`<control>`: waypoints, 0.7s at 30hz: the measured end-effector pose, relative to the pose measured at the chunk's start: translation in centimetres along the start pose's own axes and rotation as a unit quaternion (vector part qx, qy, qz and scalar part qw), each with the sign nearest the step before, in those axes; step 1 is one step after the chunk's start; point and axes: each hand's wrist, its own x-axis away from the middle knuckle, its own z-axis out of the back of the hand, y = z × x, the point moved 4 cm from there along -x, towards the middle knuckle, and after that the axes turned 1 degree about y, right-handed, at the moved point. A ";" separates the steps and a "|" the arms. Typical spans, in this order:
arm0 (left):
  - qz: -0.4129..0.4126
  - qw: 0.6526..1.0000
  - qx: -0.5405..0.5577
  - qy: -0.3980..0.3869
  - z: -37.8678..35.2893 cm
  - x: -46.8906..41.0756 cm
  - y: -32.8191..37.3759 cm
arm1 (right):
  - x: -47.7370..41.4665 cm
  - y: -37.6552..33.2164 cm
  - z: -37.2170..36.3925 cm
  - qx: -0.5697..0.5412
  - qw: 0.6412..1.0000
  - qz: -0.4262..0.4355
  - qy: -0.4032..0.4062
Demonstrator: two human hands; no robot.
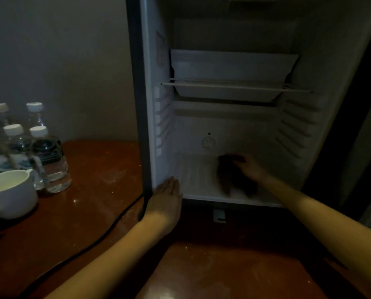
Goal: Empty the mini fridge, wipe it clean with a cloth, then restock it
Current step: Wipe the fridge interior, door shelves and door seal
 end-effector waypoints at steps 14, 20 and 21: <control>-0.017 0.994 0.060 0.092 -0.8 2.1 -0.8 | -4.4 -4.2 -12.2 0.083 0.985 0.094 -0.116; -0.019 0.948 0.241 0.206 1.3 4.0 -0.9 | 2.9 -8.8 -9.1 0.018 0.902 0.098 -0.421; -0.030 0.943 0.246 0.223 1.1 4.0 -0.8 | 1.7 -8.2 -7.6 0.018 0.898 0.080 -0.431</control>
